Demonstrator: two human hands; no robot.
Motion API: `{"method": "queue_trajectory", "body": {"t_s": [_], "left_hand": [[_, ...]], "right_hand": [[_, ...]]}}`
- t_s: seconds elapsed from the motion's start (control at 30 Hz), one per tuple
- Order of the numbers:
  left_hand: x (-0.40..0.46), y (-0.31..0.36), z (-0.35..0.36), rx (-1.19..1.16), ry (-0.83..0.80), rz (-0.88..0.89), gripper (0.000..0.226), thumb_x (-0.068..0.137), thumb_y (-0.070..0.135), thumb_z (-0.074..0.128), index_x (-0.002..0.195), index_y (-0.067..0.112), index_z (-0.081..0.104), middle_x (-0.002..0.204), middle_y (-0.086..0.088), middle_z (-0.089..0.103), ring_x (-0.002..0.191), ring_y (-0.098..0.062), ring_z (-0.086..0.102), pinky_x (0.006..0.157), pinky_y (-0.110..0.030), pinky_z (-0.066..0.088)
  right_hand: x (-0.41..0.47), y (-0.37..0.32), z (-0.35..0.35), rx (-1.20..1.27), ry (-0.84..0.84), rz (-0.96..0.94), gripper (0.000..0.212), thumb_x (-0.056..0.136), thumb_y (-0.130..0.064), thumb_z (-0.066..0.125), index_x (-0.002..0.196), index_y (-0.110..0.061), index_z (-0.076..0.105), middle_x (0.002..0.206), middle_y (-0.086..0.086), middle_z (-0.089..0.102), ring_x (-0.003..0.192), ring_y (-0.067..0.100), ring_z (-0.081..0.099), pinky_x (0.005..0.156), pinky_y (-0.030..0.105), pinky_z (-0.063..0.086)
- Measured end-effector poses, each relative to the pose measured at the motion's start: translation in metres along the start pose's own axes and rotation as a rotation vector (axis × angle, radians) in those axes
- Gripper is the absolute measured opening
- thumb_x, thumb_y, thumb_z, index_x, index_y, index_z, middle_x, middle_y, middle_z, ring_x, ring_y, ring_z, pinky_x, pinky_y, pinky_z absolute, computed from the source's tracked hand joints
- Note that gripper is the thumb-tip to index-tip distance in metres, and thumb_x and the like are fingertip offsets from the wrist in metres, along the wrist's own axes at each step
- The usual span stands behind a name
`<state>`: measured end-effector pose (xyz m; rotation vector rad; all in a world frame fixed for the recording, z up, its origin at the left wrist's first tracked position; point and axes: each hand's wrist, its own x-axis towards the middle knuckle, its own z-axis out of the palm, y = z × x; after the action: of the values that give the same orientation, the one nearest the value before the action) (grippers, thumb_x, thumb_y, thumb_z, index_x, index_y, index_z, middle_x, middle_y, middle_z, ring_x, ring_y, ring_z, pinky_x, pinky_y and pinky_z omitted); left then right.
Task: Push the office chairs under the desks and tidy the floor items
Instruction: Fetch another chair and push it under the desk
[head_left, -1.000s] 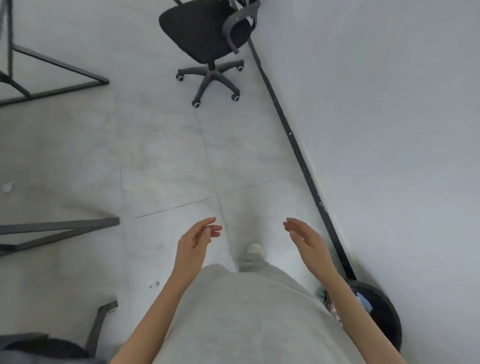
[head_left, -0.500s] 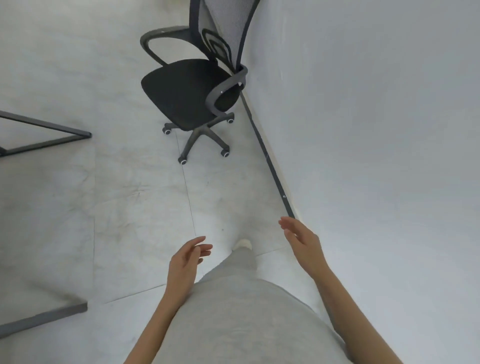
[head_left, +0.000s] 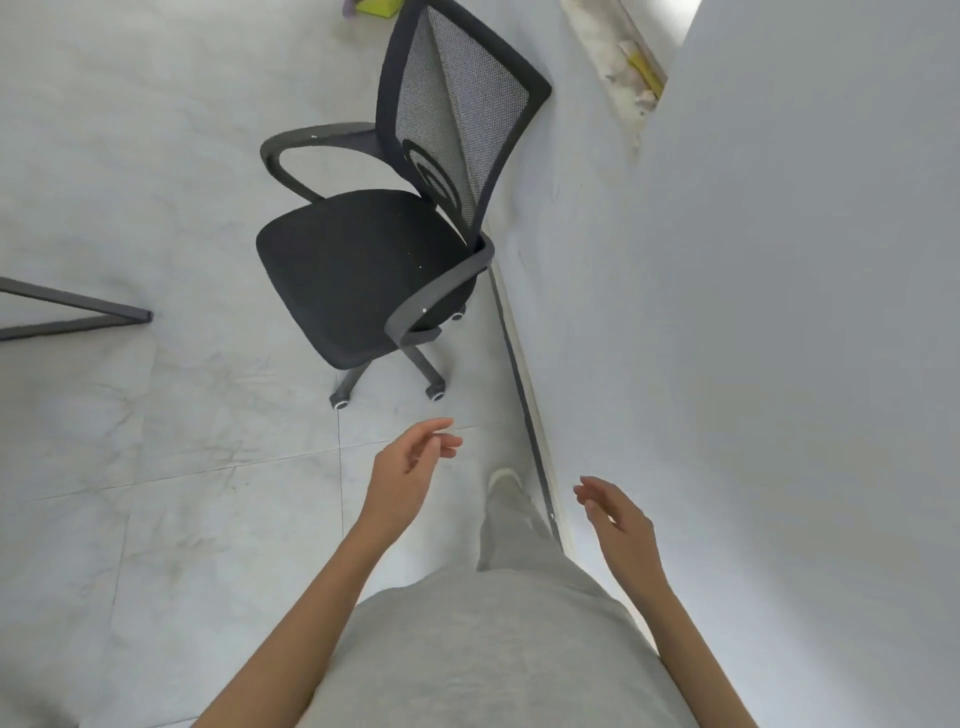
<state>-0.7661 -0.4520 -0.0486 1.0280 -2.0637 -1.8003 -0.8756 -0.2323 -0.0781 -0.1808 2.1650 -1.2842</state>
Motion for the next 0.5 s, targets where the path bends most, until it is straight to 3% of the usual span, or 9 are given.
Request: {"method": "queue_trajectory", "body": {"t_s": [0.1, 0.27, 0.33, 0.43, 0.5], "left_hand": [[0.028, -0.005, 0.006, -0.056, 0.105, -0.11, 0.032, 0.095, 0.005, 0.042, 0.099, 0.031, 0.061, 0.088, 0.008, 0.072, 0.081, -0.005, 0.066, 0.077, -0.024, 0.048], [0.068, 0.005, 0.002, -0.115, 0.283, -0.232, 0.03, 0.095, 0.005, 0.041, 0.1, 0.026, 0.062, 0.092, 0.003, 0.072, 0.08, -0.008, 0.067, 0.081, -0.031, 0.05], [0.089, 0.014, -0.004, -0.111, 0.313, -0.25, 0.03, 0.096, 0.005, 0.04, 0.102, 0.025, 0.061, 0.095, 0.0, 0.071, 0.08, -0.007, 0.067, 0.08, -0.03, 0.049], [0.137, 0.029, -0.018, -0.071, 0.312, -0.22, 0.029, 0.096, 0.007, 0.041, 0.101, 0.027, 0.061, 0.095, 0.003, 0.071, 0.08, -0.004, 0.066, 0.078, -0.027, 0.049], [0.179, 0.041, -0.029, -0.029, 0.291, -0.192, 0.027, 0.096, 0.008, 0.042, 0.1, 0.027, 0.06, 0.094, 0.005, 0.07, 0.079, -0.002, 0.066, 0.079, -0.026, 0.05]], "right_hand": [[0.081, -0.046, 0.0, -0.052, -0.11, -0.06, 0.028, 0.092, -0.006, 0.047, 0.112, -0.023, 0.059, 0.113, -0.001, 0.066, 0.107, 0.01, 0.059, 0.082, 0.009, 0.043], [0.198, -0.148, 0.019, -0.1, -0.228, -0.207, 0.03, 0.093, -0.007, 0.046, 0.121, -0.011, 0.057, 0.117, 0.0, 0.064, 0.108, 0.01, 0.058, 0.083, 0.002, 0.04], [0.232, -0.181, 0.03, -0.079, -0.243, -0.224, 0.03, 0.093, -0.009, 0.045, 0.12, -0.013, 0.057, 0.117, -0.002, 0.063, 0.108, 0.009, 0.057, 0.085, 0.006, 0.04], [0.278, -0.218, 0.048, -0.104, -0.223, -0.258, 0.029, 0.093, -0.011, 0.044, 0.118, -0.016, 0.058, 0.116, -0.003, 0.062, 0.106, 0.008, 0.055, 0.076, -0.003, 0.037], [0.307, -0.238, 0.058, -0.119, -0.191, -0.272, 0.029, 0.094, -0.01, 0.044, 0.119, -0.014, 0.057, 0.117, -0.002, 0.061, 0.107, 0.008, 0.054, 0.076, -0.001, 0.037]]}}
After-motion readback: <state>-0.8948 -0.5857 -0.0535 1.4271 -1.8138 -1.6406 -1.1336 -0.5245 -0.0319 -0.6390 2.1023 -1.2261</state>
